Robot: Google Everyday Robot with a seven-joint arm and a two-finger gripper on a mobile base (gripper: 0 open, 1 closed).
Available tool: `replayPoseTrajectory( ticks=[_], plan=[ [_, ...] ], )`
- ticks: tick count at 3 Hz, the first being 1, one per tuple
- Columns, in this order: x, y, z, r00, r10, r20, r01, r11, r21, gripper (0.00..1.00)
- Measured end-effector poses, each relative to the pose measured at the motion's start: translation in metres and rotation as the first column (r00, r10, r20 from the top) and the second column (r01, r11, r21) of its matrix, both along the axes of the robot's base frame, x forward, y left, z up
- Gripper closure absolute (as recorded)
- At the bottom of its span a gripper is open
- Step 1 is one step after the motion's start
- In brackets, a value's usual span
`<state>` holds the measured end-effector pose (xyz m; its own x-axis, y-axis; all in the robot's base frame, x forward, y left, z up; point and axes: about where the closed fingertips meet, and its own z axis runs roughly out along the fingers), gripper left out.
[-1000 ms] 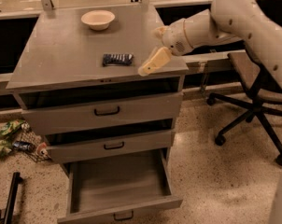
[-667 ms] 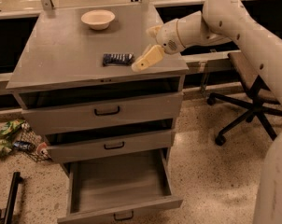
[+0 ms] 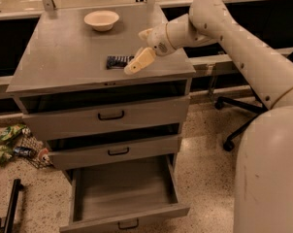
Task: Place rxbar blueberry into bottom drawer
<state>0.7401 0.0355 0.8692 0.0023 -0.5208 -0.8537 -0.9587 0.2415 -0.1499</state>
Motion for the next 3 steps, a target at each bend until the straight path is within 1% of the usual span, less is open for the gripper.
replayPoseTrajectory(
  ticks=[1, 3],
  plan=[
    [0.010, 0.014, -0.019, 0.9996, 0.006, -0.027, -0.006, 1.000, -0.009, 0.00],
    [0.021, 0.026, -0.033, 0.9981, 0.010, -0.060, -0.011, 1.000, -0.005, 0.00]
  ],
)
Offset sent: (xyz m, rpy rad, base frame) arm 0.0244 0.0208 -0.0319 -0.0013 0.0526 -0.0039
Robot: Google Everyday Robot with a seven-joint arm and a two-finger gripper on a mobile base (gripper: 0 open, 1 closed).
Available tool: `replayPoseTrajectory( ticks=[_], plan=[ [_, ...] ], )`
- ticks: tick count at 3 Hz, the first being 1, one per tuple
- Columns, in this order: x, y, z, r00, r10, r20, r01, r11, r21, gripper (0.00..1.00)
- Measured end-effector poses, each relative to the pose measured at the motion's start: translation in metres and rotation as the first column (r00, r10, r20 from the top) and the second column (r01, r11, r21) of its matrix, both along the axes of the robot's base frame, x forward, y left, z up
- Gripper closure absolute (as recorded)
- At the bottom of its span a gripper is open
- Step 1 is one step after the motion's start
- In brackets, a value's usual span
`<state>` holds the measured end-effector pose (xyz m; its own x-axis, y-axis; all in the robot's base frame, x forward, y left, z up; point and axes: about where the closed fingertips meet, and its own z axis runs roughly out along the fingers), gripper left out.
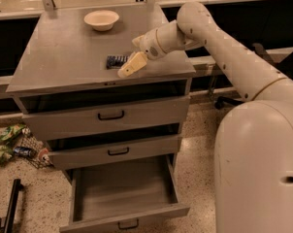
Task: Place rxbar blueberry into bottom drawer
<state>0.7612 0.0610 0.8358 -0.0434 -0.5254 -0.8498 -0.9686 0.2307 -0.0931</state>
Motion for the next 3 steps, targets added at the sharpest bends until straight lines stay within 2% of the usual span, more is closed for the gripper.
replayPoseTrajectory(
  ticks=[2, 3],
  plan=[
    [0.0040, 0.0111, -0.0075, 0.9992, 0.021, -0.035, -0.021, 1.000, 0.005, 0.02],
    [0.0009, 0.0118, -0.0131, 0.9978, 0.036, -0.055, -0.036, 0.999, 0.001, 0.17]
  ],
)
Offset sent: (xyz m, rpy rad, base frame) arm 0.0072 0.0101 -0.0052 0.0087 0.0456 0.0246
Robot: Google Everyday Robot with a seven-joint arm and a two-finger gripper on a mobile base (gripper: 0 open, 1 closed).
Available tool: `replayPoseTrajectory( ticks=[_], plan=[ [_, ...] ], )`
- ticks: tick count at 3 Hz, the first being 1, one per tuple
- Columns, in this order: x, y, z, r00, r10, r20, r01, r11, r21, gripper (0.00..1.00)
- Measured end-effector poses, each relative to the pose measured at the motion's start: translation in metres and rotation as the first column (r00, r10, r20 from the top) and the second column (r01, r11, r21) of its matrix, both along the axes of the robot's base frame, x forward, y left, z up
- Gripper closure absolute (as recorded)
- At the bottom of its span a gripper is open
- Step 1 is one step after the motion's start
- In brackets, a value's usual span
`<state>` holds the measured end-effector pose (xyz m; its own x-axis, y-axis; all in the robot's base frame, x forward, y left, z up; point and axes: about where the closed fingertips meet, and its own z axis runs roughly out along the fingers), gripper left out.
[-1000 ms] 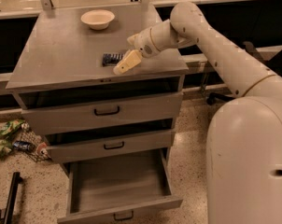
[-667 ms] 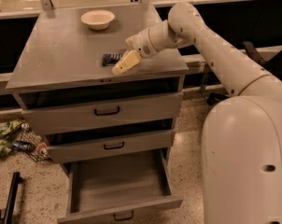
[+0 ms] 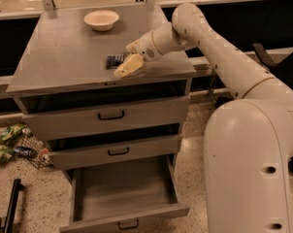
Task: Place rxbar blueberry into bottom drawer
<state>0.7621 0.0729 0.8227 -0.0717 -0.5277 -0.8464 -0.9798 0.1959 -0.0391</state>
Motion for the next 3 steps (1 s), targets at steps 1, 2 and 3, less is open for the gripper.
replayPoseTrajectory(
  ticks=[1, 2, 3],
  plan=[
    [-0.0031, -0.0003, -0.0038, 0.9995, 0.018, -0.024, -0.018, 1.000, 0.002, 0.41],
    [-0.0054, -0.0020, -0.0062, 0.9988, 0.022, -0.043, -0.022, 1.000, 0.005, 0.64],
    [-0.0055, -0.0020, -0.0002, 0.9989, 0.022, -0.043, -0.022, 1.000, 0.005, 0.95]
  ],
)
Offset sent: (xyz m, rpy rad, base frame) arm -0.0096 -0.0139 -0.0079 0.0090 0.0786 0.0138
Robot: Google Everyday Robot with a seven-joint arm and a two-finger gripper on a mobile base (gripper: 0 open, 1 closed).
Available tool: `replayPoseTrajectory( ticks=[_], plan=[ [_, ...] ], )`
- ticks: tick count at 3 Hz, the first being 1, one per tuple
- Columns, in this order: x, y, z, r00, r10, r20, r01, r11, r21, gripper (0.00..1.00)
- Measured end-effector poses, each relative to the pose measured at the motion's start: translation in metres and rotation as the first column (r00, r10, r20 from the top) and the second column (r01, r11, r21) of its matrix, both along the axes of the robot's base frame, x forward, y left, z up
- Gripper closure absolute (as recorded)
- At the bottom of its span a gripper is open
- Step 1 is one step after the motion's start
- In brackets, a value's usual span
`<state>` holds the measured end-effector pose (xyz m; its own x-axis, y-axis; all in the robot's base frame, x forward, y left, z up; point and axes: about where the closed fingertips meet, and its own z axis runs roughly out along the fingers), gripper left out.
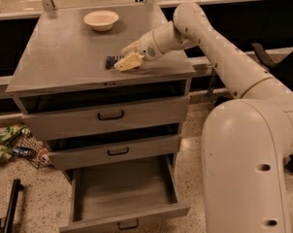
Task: Place rxbar blueberry into bottom drawer
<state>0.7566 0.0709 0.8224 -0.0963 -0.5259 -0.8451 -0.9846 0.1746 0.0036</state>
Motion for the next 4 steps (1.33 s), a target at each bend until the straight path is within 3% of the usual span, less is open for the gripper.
replayPoseTrajectory(
  ticks=[2, 3, 4],
  plan=[
    [0.000, 0.000, 0.002, 1.0000, 0.000, 0.000, 0.000, 1.000, 0.000, 1.00],
    [-0.018, -0.008, 0.019, 0.9995, 0.009, 0.031, -0.009, 1.000, 0.012, 1.00],
    [-0.104, -0.044, 0.079, 0.9872, 0.047, 0.153, -0.055, 0.997, 0.049, 1.00]
  ],
)
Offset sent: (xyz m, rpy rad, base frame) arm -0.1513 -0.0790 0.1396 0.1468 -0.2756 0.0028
